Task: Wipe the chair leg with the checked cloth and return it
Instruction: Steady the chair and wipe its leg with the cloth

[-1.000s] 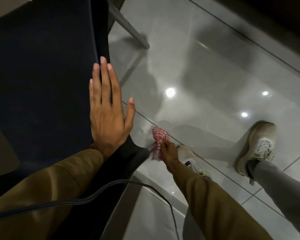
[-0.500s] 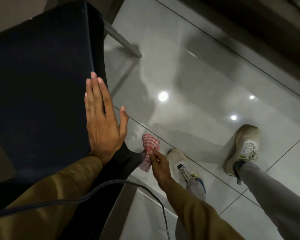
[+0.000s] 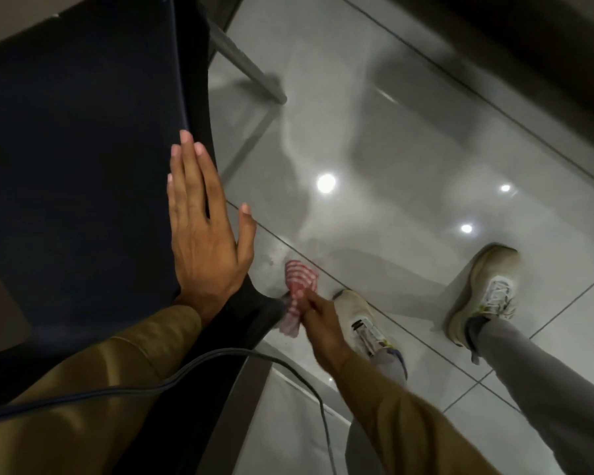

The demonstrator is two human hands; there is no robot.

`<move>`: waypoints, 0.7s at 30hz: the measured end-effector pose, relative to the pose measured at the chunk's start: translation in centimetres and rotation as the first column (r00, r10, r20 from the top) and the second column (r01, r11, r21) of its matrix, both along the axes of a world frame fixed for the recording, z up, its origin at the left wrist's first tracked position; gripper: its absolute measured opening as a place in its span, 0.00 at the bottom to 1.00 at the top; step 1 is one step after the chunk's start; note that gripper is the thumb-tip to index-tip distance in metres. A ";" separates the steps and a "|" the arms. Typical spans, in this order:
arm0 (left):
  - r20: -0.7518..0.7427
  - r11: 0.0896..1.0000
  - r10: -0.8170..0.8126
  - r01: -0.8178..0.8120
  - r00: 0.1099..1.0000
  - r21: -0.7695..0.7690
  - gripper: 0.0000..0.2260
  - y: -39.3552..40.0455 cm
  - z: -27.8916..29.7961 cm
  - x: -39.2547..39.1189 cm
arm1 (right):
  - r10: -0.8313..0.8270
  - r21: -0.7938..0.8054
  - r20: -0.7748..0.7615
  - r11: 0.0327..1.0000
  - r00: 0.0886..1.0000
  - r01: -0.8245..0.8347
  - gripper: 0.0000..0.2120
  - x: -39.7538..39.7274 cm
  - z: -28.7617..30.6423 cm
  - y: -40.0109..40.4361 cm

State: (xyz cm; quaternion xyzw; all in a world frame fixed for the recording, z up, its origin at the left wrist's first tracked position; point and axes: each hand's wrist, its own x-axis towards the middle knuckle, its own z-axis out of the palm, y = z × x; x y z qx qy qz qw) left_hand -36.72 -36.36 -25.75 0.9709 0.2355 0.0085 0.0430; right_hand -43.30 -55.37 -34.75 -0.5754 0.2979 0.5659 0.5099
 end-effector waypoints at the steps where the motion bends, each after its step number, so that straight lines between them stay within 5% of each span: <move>1: -0.005 1.000 0.001 -0.001 1.000 0.004 0.33 0.0 -0.1 0.1 | 0.002 0.024 0.035 1.000 0.999 -0.003 0.17 -0.2 1.7 0.0; 5: -0.015 0.999 0.008 -0.007 1.000 0.035 0.34 0.1 -0.2 0.1 | 0.036 0.018 0.136 0.999 0.990 -0.039 0.17 -0.8 3.2 0.2; 16: -0.028 0.999 0.001 0.000 1.000 0.039 0.34 0.1 -0.5 -0.1 | 0.224 -0.113 0.008 0.969 0.975 -0.222 0.21 1.5 -7.7 0.4; 21: -0.032 0.999 -0.004 0.005 0.999 0.033 0.34 0.2 -0.4 -0.2 | 0.218 -0.083 0.082 0.974 0.972 -0.211 0.18 0.3 -5.9 0.0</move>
